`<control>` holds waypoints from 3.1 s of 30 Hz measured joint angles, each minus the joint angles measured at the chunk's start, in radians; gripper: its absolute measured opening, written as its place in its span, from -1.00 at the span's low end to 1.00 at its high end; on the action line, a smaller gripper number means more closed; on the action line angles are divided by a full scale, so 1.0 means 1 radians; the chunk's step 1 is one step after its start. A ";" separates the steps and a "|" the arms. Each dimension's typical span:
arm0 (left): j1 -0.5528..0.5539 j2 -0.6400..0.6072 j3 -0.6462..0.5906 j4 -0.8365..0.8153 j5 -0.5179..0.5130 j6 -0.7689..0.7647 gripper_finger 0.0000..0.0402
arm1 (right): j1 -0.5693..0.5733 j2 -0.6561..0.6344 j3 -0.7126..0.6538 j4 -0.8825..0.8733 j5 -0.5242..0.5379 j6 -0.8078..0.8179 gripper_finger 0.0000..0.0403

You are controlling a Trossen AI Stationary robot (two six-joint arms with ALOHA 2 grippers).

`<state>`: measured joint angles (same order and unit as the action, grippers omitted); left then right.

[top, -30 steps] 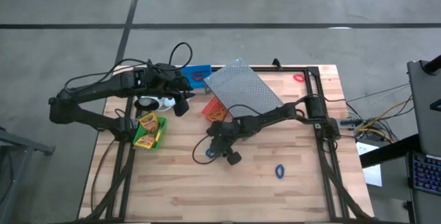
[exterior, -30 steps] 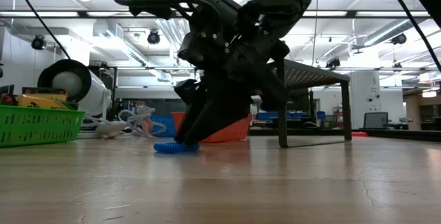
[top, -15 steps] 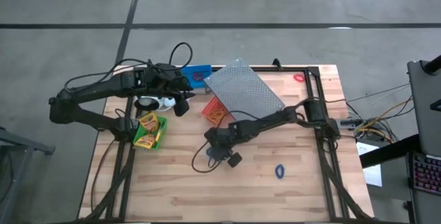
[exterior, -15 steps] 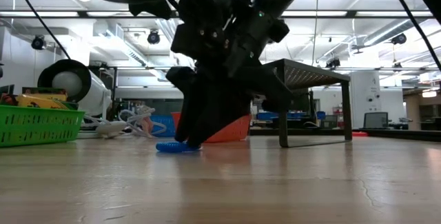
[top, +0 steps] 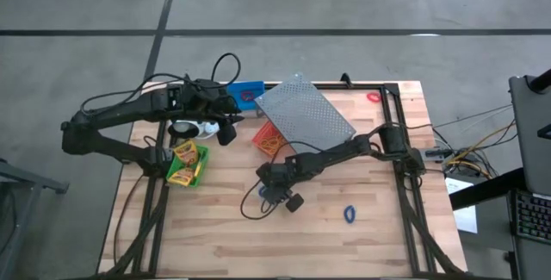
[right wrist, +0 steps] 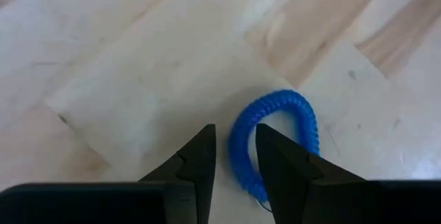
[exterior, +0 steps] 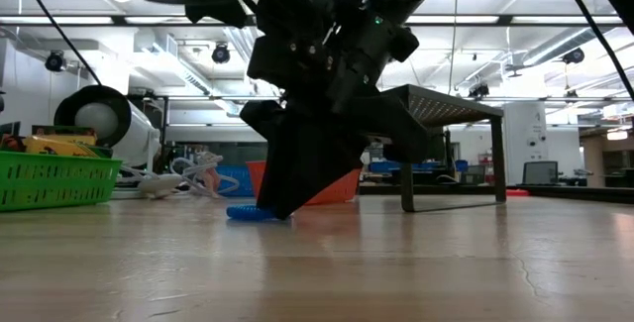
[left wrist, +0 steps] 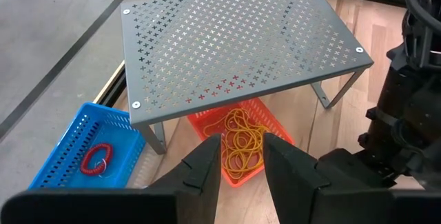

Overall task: Pick & Place Office Desk Supplies
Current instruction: Put the blue spring rubber band into the blue bin

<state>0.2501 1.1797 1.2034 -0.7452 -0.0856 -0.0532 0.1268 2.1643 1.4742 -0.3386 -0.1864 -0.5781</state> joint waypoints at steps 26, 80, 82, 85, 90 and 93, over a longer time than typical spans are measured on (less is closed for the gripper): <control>0.000 0.000 0.000 0.000 0.000 0.000 -0.45 | -0.002 0.000 -0.006 -0.031 0.001 0.048 -0.75; 0.000 0.000 0.000 0.000 0.000 0.000 -0.45 | 0.041 -0.298 0.053 -0.244 0.831 0.014 -0.89; 0.000 0.000 0.000 0.000 0.000 0.000 -0.45 | 0.041 -0.298 0.053 -0.256 0.871 0.001 -0.89; 0.000 0.000 0.000 0.000 0.000 0.000 -0.45 | 0.039 -0.298 0.053 -0.260 0.879 -0.009 -0.89; 0.000 0.000 0.000 0.050 0.000 0.001 -0.45 | 0.039 -0.300 0.053 -0.256 0.936 -0.011 -0.89; 0.000 0.000 0.000 0.075 0.000 0.000 -0.45 | 0.039 -0.300 0.053 -0.256 1.051 -0.038 -0.89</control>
<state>0.2497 1.1797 1.2034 -0.6705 -0.0856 -0.0528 0.1661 1.8645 1.5276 -0.5942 0.8650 -0.6160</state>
